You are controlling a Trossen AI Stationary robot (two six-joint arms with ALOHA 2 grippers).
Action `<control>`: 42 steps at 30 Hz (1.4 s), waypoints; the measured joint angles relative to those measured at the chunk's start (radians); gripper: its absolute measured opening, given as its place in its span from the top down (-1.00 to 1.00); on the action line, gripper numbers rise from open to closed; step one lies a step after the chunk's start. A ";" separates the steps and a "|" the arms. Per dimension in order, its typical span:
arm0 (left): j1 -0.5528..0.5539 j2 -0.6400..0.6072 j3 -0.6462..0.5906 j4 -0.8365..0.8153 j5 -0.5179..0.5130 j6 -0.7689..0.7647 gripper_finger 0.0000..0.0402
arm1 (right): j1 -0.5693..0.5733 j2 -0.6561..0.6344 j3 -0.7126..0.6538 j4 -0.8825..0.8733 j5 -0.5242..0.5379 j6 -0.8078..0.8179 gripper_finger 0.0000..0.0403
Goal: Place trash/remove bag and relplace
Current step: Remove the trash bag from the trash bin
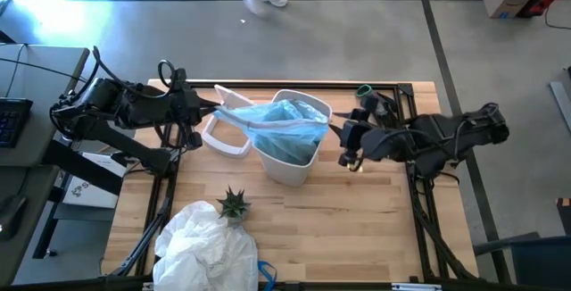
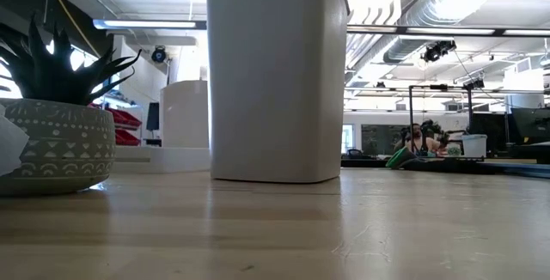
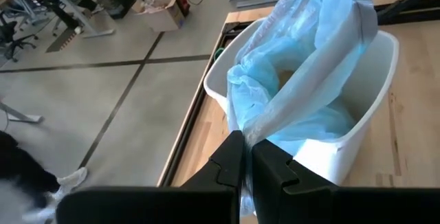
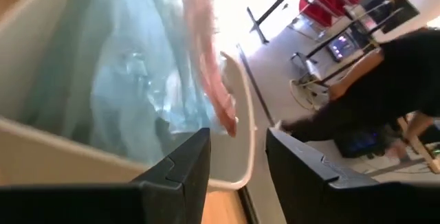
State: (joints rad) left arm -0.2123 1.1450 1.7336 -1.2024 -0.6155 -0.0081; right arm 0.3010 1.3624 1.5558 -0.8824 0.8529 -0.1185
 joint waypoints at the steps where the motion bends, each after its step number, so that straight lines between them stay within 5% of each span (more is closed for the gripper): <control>1: 0.000 0.000 0.000 -0.002 0.000 -0.004 1.00 | -0.012 0.000 0.000 0.013 -0.002 -0.017 0.36; 12: 0.000 0.000 0.000 -0.006 0.001 -0.015 1.00 | -0.129 0.037 0.000 0.182 -0.296 -0.180 0.38; 19: 0.000 -0.004 0.000 -0.009 -0.054 -0.016 1.00 | -0.143 0.100 0.000 0.182 -0.397 -0.204 0.73; 22: 0.000 -0.006 0.000 -0.017 -0.097 -0.016 1.00 | -0.133 0.110 0.000 0.169 -0.373 -0.200 0.95; 30: 0.008 -0.007 0.000 -0.101 -0.215 -0.056 1.00 | -0.056 0.058 0.000 0.146 -0.156 -0.188 1.00; 42: 0.030 -0.007 0.000 -0.133 -0.233 -0.077 1.00 | 0.069 -0.111 0.000 0.169 0.153 -0.172 1.00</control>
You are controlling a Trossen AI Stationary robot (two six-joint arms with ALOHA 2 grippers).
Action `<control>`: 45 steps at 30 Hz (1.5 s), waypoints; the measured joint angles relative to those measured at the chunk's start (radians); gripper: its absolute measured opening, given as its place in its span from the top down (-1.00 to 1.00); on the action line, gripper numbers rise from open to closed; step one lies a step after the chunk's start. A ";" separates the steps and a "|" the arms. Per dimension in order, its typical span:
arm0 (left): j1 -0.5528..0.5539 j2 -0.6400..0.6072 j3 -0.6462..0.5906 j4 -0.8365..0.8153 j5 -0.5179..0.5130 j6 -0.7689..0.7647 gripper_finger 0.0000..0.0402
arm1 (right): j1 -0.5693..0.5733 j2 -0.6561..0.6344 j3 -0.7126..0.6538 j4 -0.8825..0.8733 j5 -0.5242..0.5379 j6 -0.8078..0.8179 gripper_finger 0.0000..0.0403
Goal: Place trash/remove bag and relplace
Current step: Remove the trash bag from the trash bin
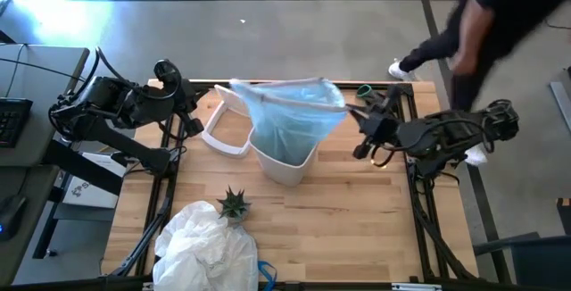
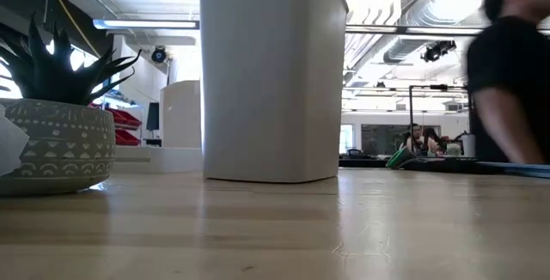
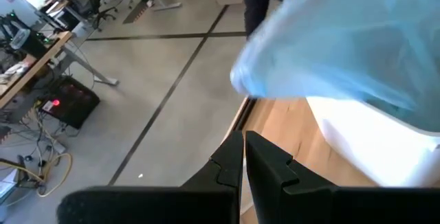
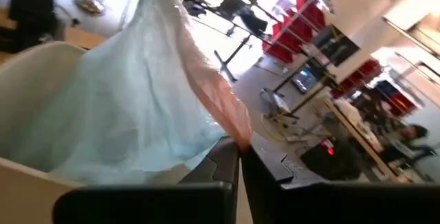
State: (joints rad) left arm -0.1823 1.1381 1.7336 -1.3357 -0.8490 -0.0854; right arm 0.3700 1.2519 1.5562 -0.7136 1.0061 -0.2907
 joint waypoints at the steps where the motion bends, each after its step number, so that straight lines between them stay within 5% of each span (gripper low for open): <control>1: 0.000 0.000 0.000 0.000 0.000 0.000 1.00 | 0.005 -0.008 0.000 -0.013 0.018 0.010 1.00; 6: 0.000 0.000 0.000 0.026 0.024 0.000 1.00 | 0.012 -0.027 0.000 -0.053 0.037 0.074 1.00; 13: -0.012 0.024 0.000 0.405 0.362 0.160 0.99 | -0.018 0.010 0.000 -0.029 -0.043 0.064 1.00; 18: 0.011 0.099 0.001 0.524 0.431 0.301 0.84 | -0.039 0.035 0.000 -0.005 -0.116 0.065 1.00; 33: 0.185 0.270 0.047 0.564 0.726 0.384 -0.03 | -0.043 0.117 0.000 0.038 -0.283 0.062 1.00; 45: 0.277 0.368 0.046 0.534 1.023 0.343 -0.11 | -0.084 0.135 0.000 0.127 -0.325 0.022 1.00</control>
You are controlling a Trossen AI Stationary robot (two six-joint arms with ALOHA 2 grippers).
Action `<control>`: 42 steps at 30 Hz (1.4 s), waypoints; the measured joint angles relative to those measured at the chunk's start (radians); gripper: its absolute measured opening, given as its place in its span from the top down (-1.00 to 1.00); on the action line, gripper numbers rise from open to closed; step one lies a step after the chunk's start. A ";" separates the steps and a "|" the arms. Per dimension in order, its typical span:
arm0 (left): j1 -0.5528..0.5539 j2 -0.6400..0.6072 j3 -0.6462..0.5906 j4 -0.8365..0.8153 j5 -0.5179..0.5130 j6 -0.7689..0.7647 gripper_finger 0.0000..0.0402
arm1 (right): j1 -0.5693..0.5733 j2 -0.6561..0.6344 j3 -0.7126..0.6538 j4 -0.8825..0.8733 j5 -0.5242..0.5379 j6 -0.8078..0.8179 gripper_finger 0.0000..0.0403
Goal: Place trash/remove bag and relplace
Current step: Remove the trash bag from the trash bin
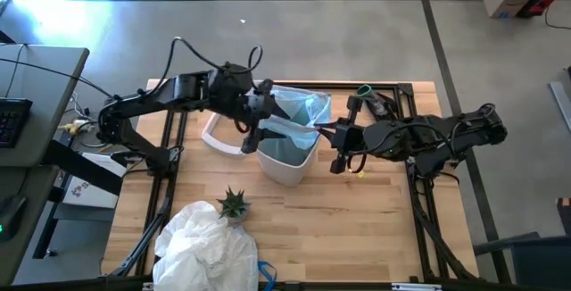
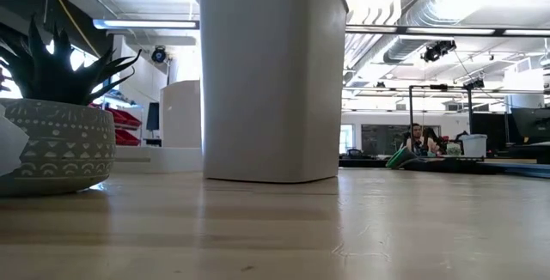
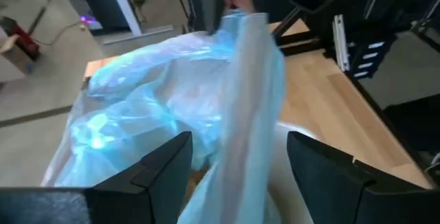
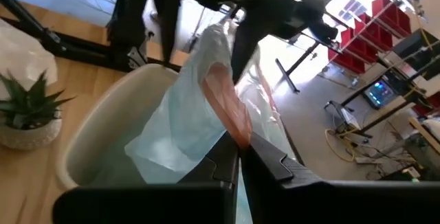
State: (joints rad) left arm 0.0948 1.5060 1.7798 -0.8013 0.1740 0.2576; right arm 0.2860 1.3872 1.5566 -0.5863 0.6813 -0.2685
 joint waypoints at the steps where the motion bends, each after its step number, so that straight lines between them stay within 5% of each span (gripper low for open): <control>1: 0.000 0.005 0.000 0.001 0.002 -0.002 -0.11 | -0.004 0.000 0.000 0.000 0.003 0.003 1.00; 8: 0.000 0.024 0.000 -0.034 -0.110 0.013 0.03 | -0.007 0.000 0.000 -0.007 0.013 0.000 0.96; 17: -0.001 0.011 0.000 -0.060 -0.133 0.048 0.94 | -0.005 0.000 0.000 -0.052 0.048 0.005 0.34; 24: -0.003 0.011 0.000 -0.079 -0.133 0.039 0.99 | -0.004 -0.005 0.000 -0.021 0.045 0.000 0.09; 42: -0.003 0.011 0.000 -0.119 -0.165 0.024 1.00 | 0.026 -0.029 0.000 0.034 -0.097 0.000 0.29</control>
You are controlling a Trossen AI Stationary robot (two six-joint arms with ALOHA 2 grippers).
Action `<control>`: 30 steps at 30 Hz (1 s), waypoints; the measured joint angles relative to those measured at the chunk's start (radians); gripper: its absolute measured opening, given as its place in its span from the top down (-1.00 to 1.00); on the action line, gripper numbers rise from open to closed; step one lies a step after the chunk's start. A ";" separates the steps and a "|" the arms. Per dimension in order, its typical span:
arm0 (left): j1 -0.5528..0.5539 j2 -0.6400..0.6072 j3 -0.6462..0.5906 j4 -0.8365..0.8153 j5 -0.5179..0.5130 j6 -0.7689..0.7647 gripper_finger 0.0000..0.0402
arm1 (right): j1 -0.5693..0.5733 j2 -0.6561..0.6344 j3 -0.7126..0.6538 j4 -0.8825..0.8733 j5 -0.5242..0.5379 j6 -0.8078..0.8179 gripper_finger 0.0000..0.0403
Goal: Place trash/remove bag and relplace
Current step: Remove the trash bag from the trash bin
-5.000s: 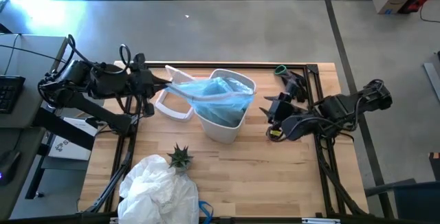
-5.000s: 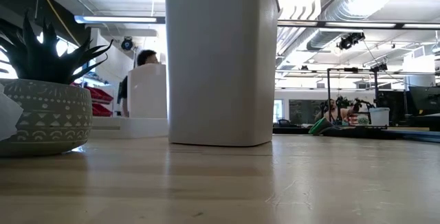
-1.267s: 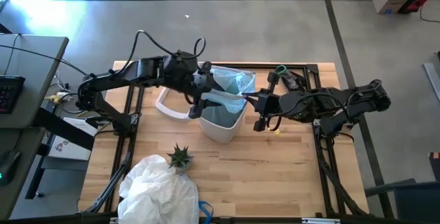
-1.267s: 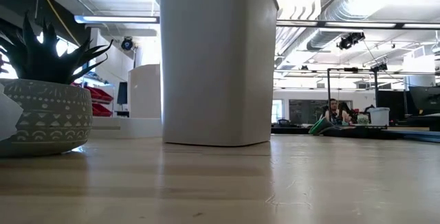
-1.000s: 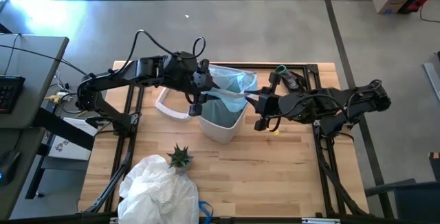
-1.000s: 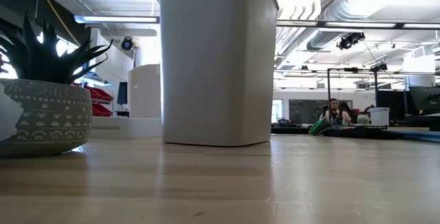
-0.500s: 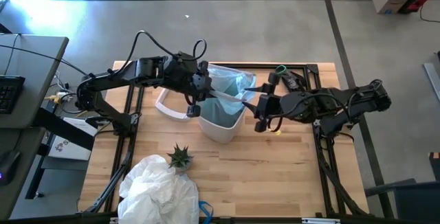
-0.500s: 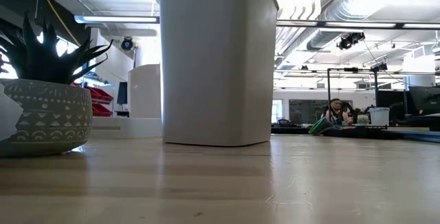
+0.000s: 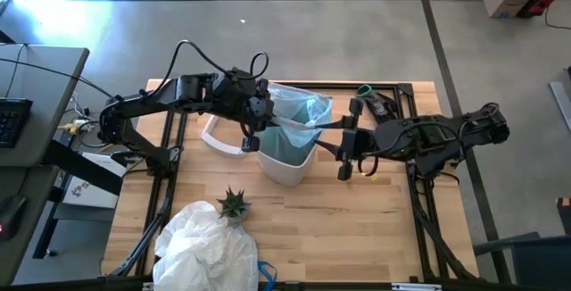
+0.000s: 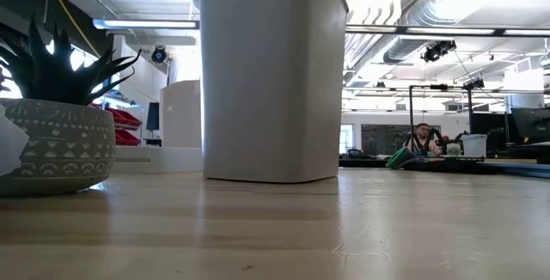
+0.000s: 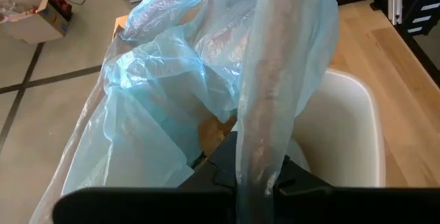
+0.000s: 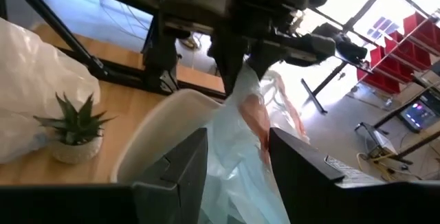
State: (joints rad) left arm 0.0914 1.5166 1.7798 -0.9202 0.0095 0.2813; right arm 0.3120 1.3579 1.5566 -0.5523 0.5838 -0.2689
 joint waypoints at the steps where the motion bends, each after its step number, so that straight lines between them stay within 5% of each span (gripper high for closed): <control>1: 0.000 0.000 0.000 0.000 0.000 0.000 1.00 | -0.003 0.000 0.000 -0.004 0.000 -0.001 0.29; 11: -0.025 0.000 0.000 0.001 0.004 -0.011 1.00 | -0.082 0.000 0.000 0.002 -0.030 -0.003 0.29; 24: -0.029 0.000 0.000 0.005 0.005 -0.013 1.00 | -0.147 0.002 0.000 0.059 -0.222 -0.028 0.30; 30: -0.034 0.000 0.000 0.006 0.006 -0.014 1.00 | -0.179 0.012 0.000 0.051 -0.268 -0.028 0.52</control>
State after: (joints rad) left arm 0.0577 1.5162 1.7798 -0.9138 0.0155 0.2672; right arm 0.1327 1.3697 1.5566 -0.5011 0.3163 -0.2971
